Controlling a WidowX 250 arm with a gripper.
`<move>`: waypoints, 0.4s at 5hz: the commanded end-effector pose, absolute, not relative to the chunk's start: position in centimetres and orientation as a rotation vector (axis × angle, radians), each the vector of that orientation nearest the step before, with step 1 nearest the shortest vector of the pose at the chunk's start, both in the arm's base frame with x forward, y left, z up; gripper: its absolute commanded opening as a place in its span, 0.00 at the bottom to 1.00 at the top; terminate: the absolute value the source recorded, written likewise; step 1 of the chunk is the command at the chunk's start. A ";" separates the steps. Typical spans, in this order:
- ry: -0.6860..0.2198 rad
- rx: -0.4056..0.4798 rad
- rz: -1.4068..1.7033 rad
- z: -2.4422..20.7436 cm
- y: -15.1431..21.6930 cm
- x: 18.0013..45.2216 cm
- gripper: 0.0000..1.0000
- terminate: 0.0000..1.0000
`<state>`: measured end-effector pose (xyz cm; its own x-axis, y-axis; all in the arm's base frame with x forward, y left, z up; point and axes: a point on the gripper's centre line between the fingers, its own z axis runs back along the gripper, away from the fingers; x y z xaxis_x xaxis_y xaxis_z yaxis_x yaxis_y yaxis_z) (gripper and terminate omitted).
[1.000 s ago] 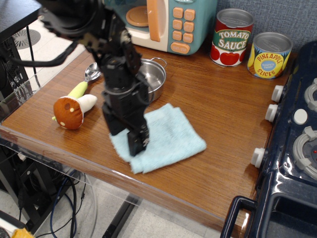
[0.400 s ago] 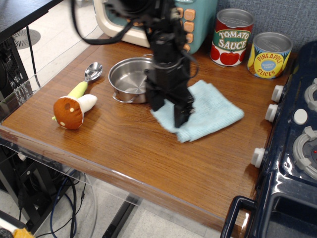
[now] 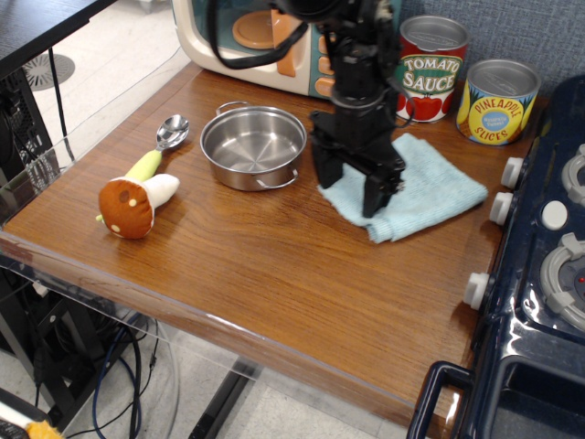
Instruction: Move the blue cloth to the front of the tin cans
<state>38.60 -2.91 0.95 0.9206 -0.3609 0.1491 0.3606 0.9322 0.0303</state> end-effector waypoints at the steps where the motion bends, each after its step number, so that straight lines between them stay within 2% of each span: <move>1: -0.160 -0.018 -0.379 1.3 -4.2 40.4 1.00 0.00; 2: -0.163 -0.012 -0.368 1.8 -4.1 41.0 1.00 0.00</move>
